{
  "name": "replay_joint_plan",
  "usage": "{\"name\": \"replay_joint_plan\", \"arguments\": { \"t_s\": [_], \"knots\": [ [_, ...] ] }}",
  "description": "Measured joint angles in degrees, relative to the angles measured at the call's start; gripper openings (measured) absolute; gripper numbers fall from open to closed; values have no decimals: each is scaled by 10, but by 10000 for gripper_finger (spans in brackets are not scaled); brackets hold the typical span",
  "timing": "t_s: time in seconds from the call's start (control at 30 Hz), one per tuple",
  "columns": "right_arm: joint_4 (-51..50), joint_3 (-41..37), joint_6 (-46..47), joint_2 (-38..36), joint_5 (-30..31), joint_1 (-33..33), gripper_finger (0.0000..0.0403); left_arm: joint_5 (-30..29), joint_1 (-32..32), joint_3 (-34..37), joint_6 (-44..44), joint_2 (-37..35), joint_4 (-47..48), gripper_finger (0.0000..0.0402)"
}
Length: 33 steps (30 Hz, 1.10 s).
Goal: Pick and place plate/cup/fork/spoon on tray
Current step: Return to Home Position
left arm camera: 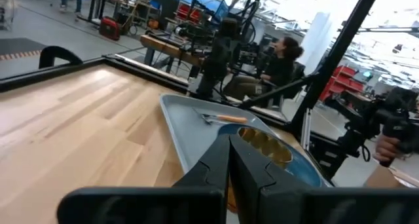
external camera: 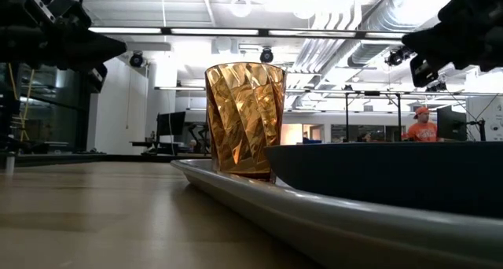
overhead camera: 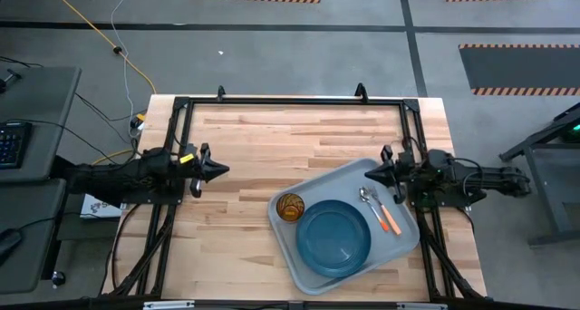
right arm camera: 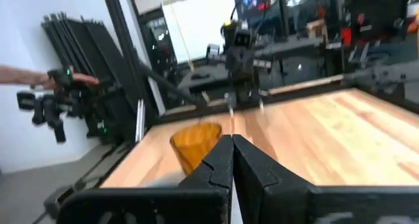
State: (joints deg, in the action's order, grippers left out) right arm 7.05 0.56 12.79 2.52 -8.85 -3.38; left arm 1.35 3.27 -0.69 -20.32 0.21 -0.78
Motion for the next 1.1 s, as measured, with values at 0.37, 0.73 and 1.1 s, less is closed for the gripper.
{"name": "replay_joint_plan", "arguments": {
  "t_s": [0.37,0.73,1.1],
  "knots": [
    [-46,0,-25,1,-11,0,0,-1,-5,0,0,0,-3,1],
    [-47,0,-24,1,-6,0,0,-1,-5,0,0,0,-3,1],
    [-47,0,-24,1,-6,0,0,-1,-5,0,0,0,-3,1]
  ]
}}
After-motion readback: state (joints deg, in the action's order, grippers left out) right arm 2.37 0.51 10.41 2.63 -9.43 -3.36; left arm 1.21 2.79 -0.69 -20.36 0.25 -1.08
